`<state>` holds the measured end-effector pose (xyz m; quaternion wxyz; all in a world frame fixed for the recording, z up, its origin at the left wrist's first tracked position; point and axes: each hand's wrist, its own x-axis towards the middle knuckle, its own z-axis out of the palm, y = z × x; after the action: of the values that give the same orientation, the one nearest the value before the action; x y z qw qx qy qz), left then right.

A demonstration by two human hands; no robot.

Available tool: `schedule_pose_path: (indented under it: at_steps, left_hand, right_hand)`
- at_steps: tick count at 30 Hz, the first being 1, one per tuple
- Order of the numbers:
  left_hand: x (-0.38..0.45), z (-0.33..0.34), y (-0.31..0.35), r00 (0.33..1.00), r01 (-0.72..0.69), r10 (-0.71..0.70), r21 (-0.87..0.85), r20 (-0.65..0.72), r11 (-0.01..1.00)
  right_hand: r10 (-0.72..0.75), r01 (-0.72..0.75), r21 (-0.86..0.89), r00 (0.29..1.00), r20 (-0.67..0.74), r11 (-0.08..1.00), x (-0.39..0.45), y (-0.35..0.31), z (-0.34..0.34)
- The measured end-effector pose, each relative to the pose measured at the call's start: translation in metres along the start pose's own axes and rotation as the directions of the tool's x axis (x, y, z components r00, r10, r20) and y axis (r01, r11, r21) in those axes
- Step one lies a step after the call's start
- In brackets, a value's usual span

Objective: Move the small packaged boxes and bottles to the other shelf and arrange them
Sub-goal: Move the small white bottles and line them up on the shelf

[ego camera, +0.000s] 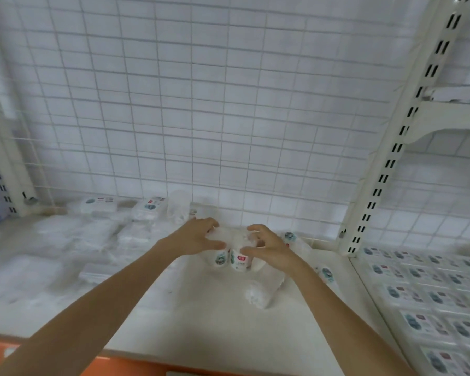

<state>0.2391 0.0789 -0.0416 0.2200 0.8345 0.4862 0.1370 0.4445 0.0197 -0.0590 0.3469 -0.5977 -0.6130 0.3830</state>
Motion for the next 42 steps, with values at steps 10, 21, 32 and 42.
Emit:
schedule_pose_path:
  at_steps: [10,21,32,42]
  left_hand:
    - [-0.017,-0.008,0.019,0.977,-0.032,-0.13,-0.715,-0.17,0.699]
    - [-0.054,0.021,0.086,0.992,0.069,-0.119,-0.963,0.039,0.26]
    - [-0.111,0.078,0.133,0.961,0.218,0.104,-0.936,0.254,0.275]
    - [-0.16,0.177,0.263,0.827,0.279,0.36,-0.872,0.431,0.402]
  right_hand:
    - [0.012,0.053,0.6,0.994,-0.104,0.798,-0.017,-0.008,-0.043]
    - [0.129,-0.012,0.612,0.981,-0.148,0.791,-0.095,-0.013,-0.064]
    - [0.133,0.105,0.451,0.876,-0.464,0.886,-0.267,0.012,-0.075]
    - [0.317,-0.062,0.365,0.643,-0.698,0.929,-0.448,0.065,-0.095]
